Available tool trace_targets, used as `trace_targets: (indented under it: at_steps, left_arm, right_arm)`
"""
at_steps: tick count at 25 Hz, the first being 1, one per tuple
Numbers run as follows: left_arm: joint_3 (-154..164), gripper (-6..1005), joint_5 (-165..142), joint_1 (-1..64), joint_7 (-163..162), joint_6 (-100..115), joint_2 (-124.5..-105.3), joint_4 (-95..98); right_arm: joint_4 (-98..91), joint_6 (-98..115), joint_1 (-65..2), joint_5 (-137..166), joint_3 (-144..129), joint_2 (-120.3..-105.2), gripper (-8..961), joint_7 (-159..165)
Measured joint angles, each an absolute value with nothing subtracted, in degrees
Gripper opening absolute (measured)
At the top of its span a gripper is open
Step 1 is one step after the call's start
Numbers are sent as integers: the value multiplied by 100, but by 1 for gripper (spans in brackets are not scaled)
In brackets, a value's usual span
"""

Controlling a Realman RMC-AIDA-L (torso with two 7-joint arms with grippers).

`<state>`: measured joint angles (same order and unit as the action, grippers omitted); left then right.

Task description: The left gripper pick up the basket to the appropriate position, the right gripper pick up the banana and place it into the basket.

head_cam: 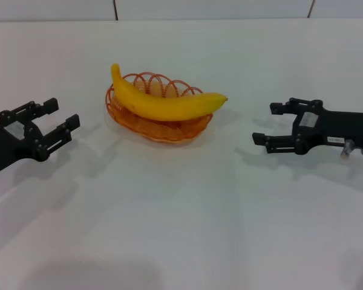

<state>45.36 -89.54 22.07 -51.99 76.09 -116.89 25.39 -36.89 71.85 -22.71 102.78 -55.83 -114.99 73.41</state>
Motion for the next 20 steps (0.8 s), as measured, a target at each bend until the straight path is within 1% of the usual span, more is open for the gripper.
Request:
trace_targets:
  at_steps: [3,8,20]
  left_arm:
    - [4540,578,-8943,2208,-5181,7618,-11689,2537]
    - [4512,577,-8888,2167,-5045,7653,-11688,2529]
    - [4499,578,-8715,2146,-4870,7654,-11689,2522]
  right_arm:
    - [-3548,7199,-2258,10270,-5373,-11513,900,7123]
    - [-3401,7207,-2247,10267,-5096,-11616,900,6741]
    - [-3077,7218,-2285,10227,-4613,-11626,900,6275]
